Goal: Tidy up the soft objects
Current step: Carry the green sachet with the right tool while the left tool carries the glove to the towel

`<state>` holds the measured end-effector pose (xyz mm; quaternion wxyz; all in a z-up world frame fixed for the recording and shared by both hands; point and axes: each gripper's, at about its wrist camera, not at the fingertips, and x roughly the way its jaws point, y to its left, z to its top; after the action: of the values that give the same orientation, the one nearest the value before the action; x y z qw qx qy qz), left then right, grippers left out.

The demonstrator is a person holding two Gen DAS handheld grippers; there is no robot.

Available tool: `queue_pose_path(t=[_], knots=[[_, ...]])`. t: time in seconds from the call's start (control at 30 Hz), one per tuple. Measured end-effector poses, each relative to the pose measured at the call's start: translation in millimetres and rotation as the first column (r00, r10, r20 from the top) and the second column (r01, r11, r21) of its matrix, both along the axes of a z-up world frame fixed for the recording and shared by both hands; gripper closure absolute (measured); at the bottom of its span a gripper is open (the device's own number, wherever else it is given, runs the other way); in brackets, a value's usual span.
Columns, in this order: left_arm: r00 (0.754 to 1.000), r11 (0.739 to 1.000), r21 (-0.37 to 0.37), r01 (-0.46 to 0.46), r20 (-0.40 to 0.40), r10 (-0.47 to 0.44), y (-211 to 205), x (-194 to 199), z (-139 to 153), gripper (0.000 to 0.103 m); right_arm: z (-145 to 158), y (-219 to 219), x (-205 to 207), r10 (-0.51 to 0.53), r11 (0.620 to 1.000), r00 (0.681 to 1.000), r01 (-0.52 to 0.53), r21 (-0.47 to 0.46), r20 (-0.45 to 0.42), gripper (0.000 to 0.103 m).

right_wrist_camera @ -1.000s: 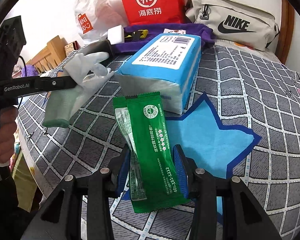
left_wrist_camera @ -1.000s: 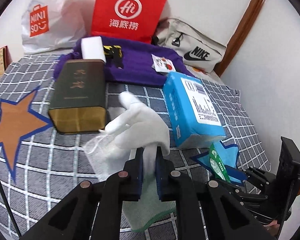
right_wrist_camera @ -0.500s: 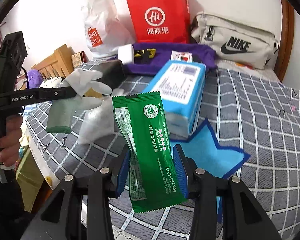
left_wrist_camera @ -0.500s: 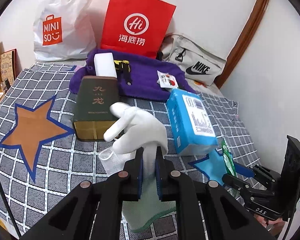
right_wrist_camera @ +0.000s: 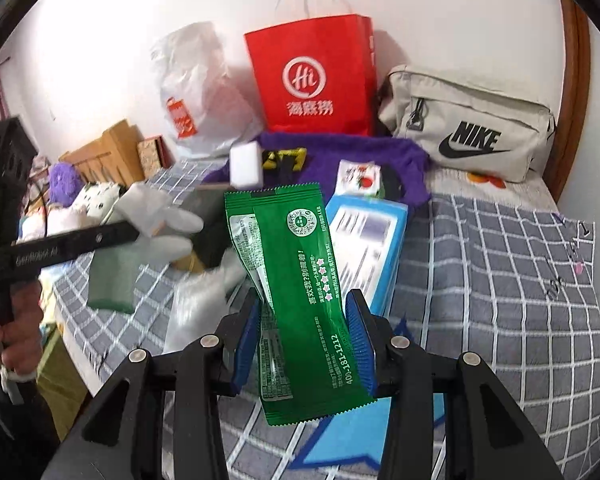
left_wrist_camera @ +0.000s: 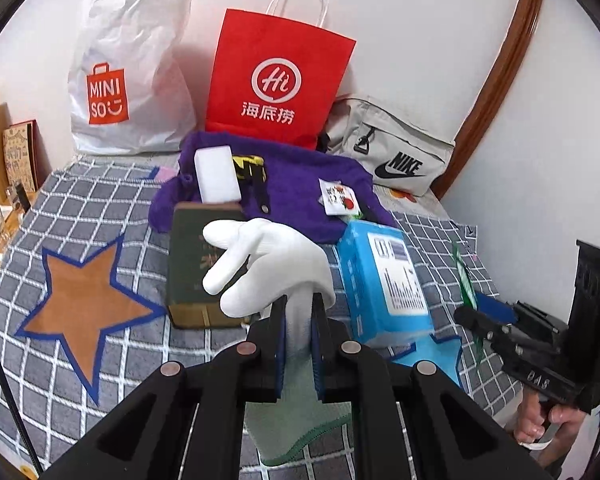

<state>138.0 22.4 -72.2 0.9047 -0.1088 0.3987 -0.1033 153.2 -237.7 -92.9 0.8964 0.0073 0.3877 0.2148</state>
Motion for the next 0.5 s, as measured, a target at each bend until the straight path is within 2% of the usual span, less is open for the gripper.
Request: queue_pose_path(t=[0.5], knots=[[0.999,0.998,0.053,-0.020,0.045,0.018,1,60,32,0.092,48,5,72,-0.005,0.998,0.996,-0.001,0.064,0.088,0.061]])
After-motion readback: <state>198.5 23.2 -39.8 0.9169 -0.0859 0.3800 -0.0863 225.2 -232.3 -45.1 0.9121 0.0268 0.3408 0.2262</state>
